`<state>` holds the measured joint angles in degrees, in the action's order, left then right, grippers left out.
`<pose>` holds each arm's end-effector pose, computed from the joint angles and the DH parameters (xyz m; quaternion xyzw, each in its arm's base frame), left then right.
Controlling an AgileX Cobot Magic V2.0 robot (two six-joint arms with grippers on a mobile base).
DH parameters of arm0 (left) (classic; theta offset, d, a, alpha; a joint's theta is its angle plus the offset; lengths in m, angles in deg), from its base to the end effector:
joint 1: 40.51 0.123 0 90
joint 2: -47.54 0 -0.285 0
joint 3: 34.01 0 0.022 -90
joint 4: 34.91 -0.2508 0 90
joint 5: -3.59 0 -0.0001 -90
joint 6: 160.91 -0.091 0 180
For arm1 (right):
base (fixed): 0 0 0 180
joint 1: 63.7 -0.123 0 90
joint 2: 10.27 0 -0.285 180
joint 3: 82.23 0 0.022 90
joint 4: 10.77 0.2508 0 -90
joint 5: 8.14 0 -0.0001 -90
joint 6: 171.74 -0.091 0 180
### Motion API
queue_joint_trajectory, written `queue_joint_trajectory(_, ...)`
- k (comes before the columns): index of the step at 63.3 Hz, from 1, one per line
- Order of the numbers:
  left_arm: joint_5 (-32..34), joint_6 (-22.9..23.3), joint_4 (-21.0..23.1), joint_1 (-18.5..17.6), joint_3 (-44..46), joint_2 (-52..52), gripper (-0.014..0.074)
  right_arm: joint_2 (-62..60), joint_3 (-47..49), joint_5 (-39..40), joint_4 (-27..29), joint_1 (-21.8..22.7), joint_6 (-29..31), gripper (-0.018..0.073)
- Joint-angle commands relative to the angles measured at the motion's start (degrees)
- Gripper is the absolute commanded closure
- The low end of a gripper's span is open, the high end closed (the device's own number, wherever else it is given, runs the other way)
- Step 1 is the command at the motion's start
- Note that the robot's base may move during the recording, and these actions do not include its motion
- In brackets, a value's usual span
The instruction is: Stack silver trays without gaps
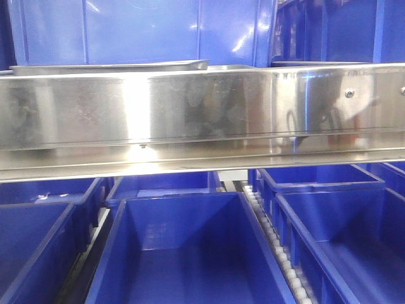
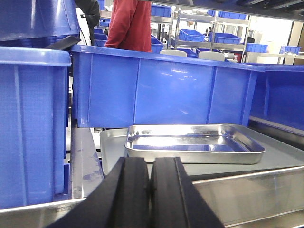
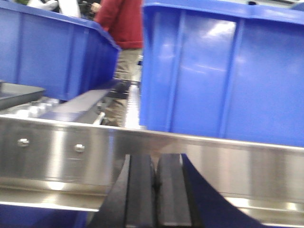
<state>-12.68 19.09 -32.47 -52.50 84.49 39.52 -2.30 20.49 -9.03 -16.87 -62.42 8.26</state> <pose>0.0348 -0.0085 0.2777 0.0616 0.6778 -0.0954 0.7264 0.0567 -0.0014 0.2112 -0.0281 0.6823 -0.0476 0.7290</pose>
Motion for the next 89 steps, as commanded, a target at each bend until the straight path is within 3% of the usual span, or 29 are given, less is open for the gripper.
queue_joint_trajectory(1,1.1,0.0,0.2,-0.4,0.0,0.2,0.0592,-0.2,0.1,0.9,-0.2,-1.1,0.7,0.0638)
queue_joint_trajectory(16,1.1,0.0,0.2,-0.4,0.0,0.2,0.0592,-0.2,0.1,0.9,-0.1,-1.3,0.7,0.0638)
queue_joint_trajectory(27,1.1,0.0,0.2,-0.4,0.0,0.2,0.0592,-0.2,0.1,0.9,6.7,-1.3,0.7,0.0638)
queue_joint_trajectory(89,1.1,0.0,0.2,-0.4,0.0,0.2,0.0592,-0.2,0.1,1.3,6.8,-1.3,0.7,0.0638)
